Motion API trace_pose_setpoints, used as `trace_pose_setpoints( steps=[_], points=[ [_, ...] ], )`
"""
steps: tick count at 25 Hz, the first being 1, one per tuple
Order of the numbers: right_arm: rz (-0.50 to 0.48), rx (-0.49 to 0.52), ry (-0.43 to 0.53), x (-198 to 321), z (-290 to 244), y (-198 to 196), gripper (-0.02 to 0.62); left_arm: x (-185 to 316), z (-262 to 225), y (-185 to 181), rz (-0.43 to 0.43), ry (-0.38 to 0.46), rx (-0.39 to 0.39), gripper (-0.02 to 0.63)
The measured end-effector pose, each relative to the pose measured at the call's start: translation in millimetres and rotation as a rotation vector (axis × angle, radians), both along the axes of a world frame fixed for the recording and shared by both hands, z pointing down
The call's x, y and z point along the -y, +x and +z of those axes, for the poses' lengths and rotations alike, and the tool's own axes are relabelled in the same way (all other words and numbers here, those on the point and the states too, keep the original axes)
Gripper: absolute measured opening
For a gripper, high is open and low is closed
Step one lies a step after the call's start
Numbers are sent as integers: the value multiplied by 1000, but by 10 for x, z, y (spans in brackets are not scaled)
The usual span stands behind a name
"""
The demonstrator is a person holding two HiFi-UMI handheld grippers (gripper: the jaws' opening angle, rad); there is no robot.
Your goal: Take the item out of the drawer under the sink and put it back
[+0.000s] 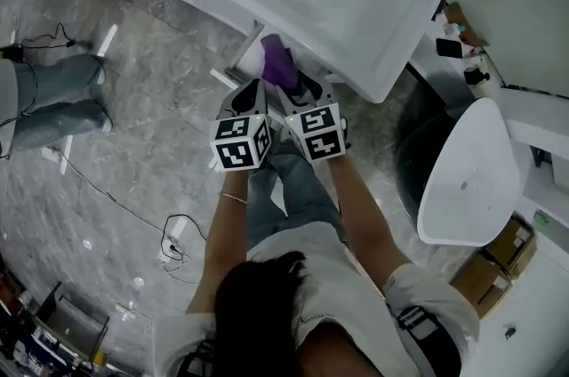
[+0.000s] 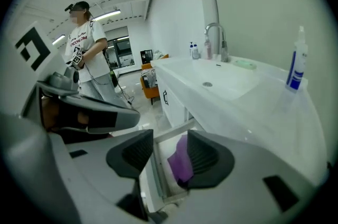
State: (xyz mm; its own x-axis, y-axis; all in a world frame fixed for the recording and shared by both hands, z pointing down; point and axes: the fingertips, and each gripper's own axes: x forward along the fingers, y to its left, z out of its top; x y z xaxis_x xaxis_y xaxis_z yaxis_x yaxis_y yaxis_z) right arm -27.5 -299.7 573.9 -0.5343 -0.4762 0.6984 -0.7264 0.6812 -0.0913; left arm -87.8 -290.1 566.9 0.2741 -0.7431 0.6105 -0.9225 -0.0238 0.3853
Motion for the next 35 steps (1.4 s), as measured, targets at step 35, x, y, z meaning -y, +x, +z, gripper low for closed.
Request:
trace_pose_setpoints(
  steps=[35],
  points=[
    [-84, -258, -280, 601, 2522, -223, 281, 587, 1713, -193, -30, -270, 36, 3]
  ],
)
